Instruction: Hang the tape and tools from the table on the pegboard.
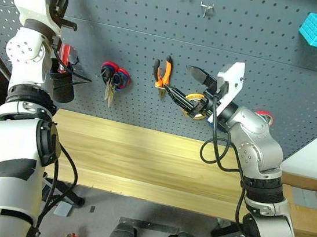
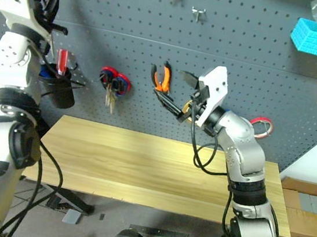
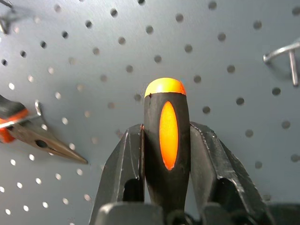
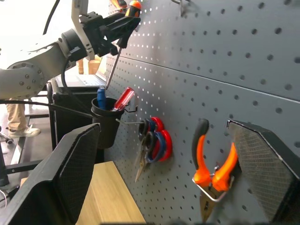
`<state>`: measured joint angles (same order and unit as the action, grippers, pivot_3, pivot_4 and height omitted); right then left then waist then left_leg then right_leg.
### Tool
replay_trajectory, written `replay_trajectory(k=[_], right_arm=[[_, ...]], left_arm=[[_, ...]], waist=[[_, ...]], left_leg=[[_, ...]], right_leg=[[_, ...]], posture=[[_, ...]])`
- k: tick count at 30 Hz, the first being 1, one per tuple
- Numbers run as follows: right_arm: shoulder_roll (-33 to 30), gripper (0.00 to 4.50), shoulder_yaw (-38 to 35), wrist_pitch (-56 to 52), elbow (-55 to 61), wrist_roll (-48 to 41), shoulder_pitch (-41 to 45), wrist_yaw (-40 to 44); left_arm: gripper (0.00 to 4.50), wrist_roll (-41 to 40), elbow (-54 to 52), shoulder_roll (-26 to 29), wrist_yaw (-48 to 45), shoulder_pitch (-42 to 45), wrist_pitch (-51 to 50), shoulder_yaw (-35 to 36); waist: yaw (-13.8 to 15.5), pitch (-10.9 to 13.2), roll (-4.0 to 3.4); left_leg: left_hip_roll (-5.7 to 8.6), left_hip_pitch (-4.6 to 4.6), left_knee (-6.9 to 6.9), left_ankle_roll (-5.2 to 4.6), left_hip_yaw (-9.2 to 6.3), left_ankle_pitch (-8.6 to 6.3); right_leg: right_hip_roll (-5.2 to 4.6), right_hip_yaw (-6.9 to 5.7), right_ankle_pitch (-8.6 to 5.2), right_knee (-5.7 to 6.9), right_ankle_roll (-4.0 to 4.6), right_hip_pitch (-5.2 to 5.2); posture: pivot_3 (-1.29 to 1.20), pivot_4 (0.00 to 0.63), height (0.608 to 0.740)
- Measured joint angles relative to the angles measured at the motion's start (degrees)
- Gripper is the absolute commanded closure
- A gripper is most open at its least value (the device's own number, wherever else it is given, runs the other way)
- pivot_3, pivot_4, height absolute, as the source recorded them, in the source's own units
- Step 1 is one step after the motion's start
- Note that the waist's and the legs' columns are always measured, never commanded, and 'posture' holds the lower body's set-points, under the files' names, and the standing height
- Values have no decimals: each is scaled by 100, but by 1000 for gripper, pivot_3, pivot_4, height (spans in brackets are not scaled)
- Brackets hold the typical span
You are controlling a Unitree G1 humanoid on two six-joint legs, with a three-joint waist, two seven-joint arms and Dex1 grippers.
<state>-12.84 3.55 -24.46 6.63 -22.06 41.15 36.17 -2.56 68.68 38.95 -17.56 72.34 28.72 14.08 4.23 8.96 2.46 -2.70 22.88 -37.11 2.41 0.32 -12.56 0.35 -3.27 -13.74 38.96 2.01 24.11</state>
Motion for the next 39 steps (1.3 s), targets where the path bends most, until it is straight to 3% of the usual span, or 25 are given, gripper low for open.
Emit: replay_trajectory(k=[19,29,39], right_arm=[[13,0,1,-150,0,-7,-46,-3],[-7,0,0,-174,0,-5,-48,-3],[-46,0,0,-177,0,-2,-69,-2]], left_arm=[[3555,-35,-4,362,80,-334,-79,114],[102,-63,-43,358,72,-426,-80,120],[17,-117,-113,311,116,-433,-85,128]], waist=[[13,305,-3],[8,391,-5],[7,397,-5]], left_leg=[[0,12,14,0,-8,0],[-2,13,18,0,-13,0],[-1,16,23,1,-14,-1]], right_leg=[[-10,-14,-10,-11,13,7],[-13,-22,-15,-12,19,8],[-18,-28,-16,-19,18,9]], posture=[[185,227,740],[181,226,740],[165,204,740]])
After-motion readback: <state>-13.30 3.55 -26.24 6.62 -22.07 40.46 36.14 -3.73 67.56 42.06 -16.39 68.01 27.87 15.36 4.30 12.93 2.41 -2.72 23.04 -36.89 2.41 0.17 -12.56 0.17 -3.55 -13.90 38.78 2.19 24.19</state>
